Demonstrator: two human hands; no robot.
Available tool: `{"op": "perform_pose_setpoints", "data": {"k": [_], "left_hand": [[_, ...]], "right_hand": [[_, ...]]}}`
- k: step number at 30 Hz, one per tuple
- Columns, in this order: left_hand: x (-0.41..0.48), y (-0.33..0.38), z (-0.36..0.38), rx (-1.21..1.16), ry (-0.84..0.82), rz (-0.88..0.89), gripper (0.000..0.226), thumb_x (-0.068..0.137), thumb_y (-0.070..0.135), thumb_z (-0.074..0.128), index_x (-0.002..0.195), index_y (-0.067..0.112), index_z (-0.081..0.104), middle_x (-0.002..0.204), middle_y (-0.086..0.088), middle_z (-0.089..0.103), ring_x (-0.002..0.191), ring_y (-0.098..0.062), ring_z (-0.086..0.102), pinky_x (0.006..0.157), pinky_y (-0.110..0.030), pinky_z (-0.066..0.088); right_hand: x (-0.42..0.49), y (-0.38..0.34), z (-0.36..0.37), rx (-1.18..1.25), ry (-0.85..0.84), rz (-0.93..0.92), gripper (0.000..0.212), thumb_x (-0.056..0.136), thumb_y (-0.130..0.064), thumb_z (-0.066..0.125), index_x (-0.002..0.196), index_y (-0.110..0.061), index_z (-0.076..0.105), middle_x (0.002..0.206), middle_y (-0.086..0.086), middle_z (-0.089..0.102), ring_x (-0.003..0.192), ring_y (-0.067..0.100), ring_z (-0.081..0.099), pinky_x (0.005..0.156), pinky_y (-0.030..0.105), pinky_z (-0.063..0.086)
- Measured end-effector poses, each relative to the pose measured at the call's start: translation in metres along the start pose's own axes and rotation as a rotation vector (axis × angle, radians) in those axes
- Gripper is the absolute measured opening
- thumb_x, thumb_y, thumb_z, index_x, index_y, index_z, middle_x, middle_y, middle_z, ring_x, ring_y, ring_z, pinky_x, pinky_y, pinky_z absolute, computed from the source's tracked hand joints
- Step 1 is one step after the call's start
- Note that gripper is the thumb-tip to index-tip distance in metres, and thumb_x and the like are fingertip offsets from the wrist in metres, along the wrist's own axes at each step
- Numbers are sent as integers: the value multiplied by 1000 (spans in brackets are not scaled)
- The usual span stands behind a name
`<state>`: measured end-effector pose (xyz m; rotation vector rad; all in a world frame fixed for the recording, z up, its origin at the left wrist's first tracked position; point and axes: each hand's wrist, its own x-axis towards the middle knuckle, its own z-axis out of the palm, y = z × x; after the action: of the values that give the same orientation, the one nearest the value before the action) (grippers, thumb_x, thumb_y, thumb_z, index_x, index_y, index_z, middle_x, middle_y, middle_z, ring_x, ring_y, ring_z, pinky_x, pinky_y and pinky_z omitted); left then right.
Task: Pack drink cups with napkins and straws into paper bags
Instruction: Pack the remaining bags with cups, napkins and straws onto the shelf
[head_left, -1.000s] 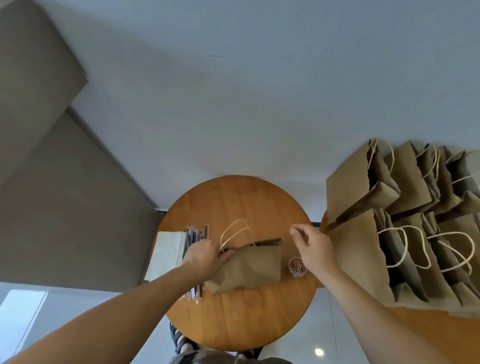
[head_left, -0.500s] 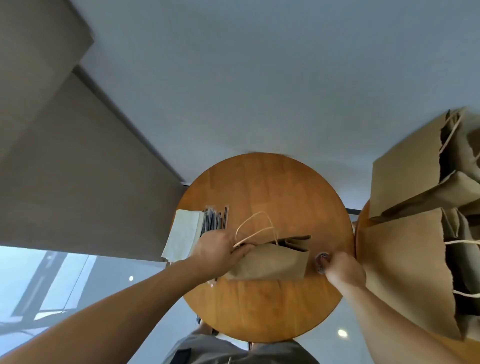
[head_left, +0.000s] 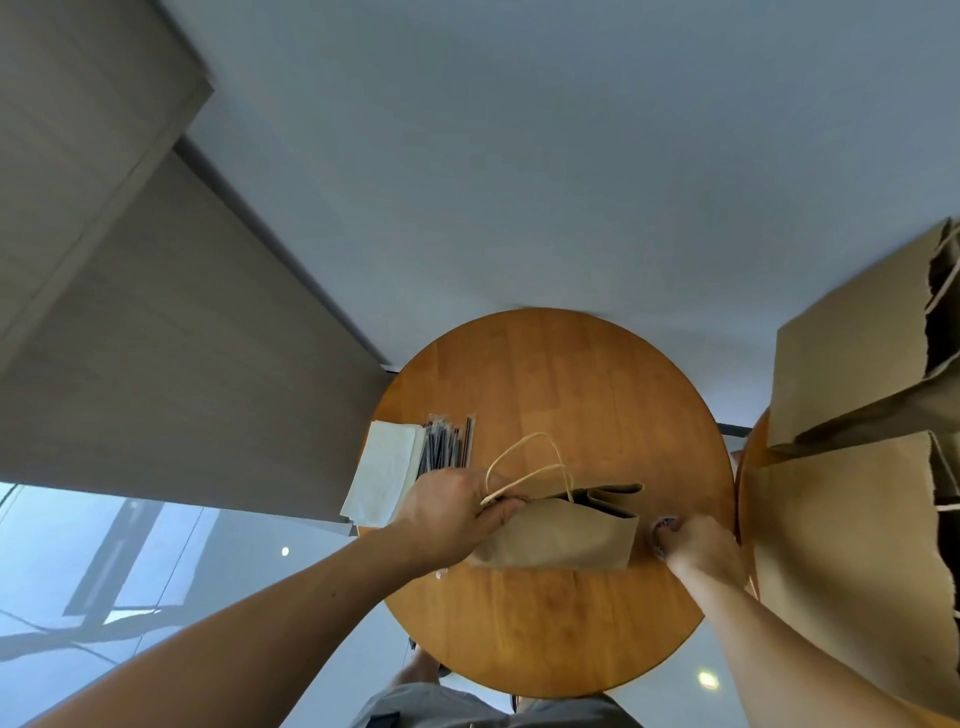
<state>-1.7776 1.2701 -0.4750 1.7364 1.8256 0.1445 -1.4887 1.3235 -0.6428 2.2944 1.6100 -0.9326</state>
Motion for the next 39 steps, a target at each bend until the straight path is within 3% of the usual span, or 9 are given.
{"op": "perform_pose_setpoints", "data": {"k": [4, 7, 12, 22, 26, 30, 31, 35, 39], "left_hand": [[-2, -2, 0, -2, -26, -13, 33, 97, 53, 49, 109, 34, 72, 92, 11, 71, 83, -7, 63, 72, -24, 50], [-2, -1, 0, -2, -24, -7, 32, 97, 52, 49, 109, 34, 72, 91, 10, 70, 83, -8, 62, 72, -23, 50], [1, -1, 0, 5, -28, 1, 32, 97, 51, 49, 108, 33, 72, 90, 8, 71, 83, -9, 63, 70, -22, 49], [3, -3, 0, 22, -47, 14, 34, 97, 52, 47, 109, 31, 72, 94, 9, 71, 85, -9, 64, 74, -24, 51], [3, -2, -1, 26, -36, 26, 30, 97, 50, 50, 108, 33, 72, 90, 8, 72, 82, -9, 63, 71, -22, 49], [5, -2, -2, 60, -64, 11, 33, 97, 51, 49, 100, 27, 71, 87, 4, 71, 82, -13, 64, 73, -28, 51], [6, -1, -3, 73, -75, 0, 35, 97, 51, 48, 97, 24, 71, 87, 2, 71, 81, -14, 64, 74, -30, 52], [5, 3, -8, 95, -98, 9, 28, 98, 49, 50, 84, 28, 62, 85, 1, 70, 79, -15, 63, 71, -29, 51], [7, 8, -14, 131, -138, 26, 32, 99, 49, 47, 103, 27, 69, 90, -1, 70, 84, -16, 65, 76, -33, 54]], "right_hand": [[1, 0, 3, -54, 22, -5, 35, 98, -42, 50, 72, -21, 60, 70, -1, 59, 64, 16, 56, 58, 27, 47], [2, -2, 0, -27, 10, 15, 35, 98, -40, 52, 70, -20, 61, 69, 0, 59, 60, 15, 54, 51, 24, 39], [0, 1, -4, 65, -15, 25, 40, 99, -42, 50, 71, -16, 64, 68, 4, 63, 62, 19, 60, 58, 29, 50], [-8, 4, -8, 260, 62, -24, 24, 96, -24, 60, 75, -12, 61, 69, 5, 60, 65, 24, 57, 60, 31, 49], [-20, 3, -14, 464, 69, -24, 12, 91, -16, 66, 80, -14, 61, 76, 4, 63, 76, 27, 61, 72, 40, 55], [-46, -4, -33, 844, 106, -61, 15, 91, -12, 70, 99, -21, 61, 86, -5, 68, 64, 7, 68, 51, 15, 51], [-52, -7, -39, 929, 98, -81, 19, 91, -13, 70, 103, -23, 61, 85, -5, 70, 64, 7, 70, 50, 14, 51], [-82, -22, -74, 1135, 6, -183, 18, 87, -13, 74, 104, -16, 68, 82, 6, 76, 73, 24, 74, 66, 32, 59], [-120, -46, -112, 1136, -6, -379, 20, 83, -18, 78, 96, -7, 68, 82, 12, 75, 73, 30, 72, 69, 39, 60]]}}
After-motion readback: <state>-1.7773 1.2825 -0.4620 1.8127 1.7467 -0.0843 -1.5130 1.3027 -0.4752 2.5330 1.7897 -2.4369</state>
